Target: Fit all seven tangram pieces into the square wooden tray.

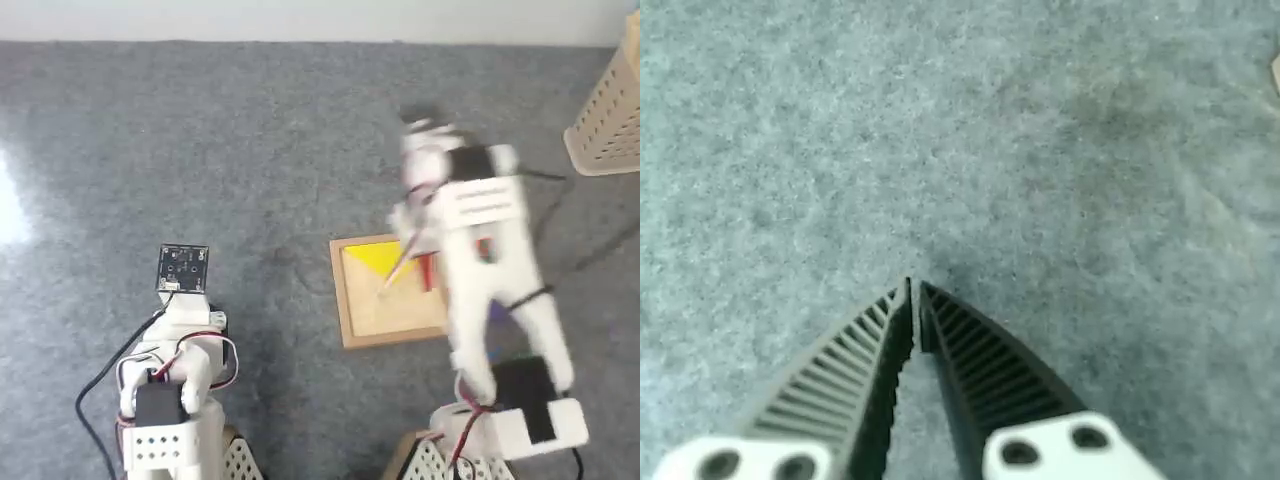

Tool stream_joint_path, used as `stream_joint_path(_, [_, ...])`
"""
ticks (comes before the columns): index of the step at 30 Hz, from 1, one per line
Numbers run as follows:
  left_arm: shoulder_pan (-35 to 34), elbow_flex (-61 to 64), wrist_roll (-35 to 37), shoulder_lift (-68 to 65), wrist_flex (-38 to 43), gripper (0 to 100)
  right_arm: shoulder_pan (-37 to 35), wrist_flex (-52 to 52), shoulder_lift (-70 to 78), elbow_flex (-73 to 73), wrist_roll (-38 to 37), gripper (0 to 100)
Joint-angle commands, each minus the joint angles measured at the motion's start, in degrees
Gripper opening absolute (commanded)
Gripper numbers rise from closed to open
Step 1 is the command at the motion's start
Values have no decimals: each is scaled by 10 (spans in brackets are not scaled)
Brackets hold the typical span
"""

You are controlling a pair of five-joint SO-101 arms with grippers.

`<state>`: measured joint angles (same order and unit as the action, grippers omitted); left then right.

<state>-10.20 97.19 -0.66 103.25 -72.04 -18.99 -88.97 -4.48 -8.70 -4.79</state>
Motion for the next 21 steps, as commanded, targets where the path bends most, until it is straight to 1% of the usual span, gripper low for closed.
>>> stream_joint_path(1, [0, -7, 4, 10, -3, 12, -86, 70, -2, -17, 49, 6])
stream_joint_path(4, [0, -7, 4, 10, -3, 12, -113, 96, 44, -17, 59, 6])
stream_joint_path(10, [0, -7, 4, 10, -3, 12, -149, 111, 146, -14, 104, 6])
stream_joint_path(15, [0, -7, 4, 10, -3, 12, -151, 109, 155, -9, 123, 6])
stream_joint_path(21, [0, -7, 4, 10, -3, 12, -152, 112, 159, -19, 122, 6])
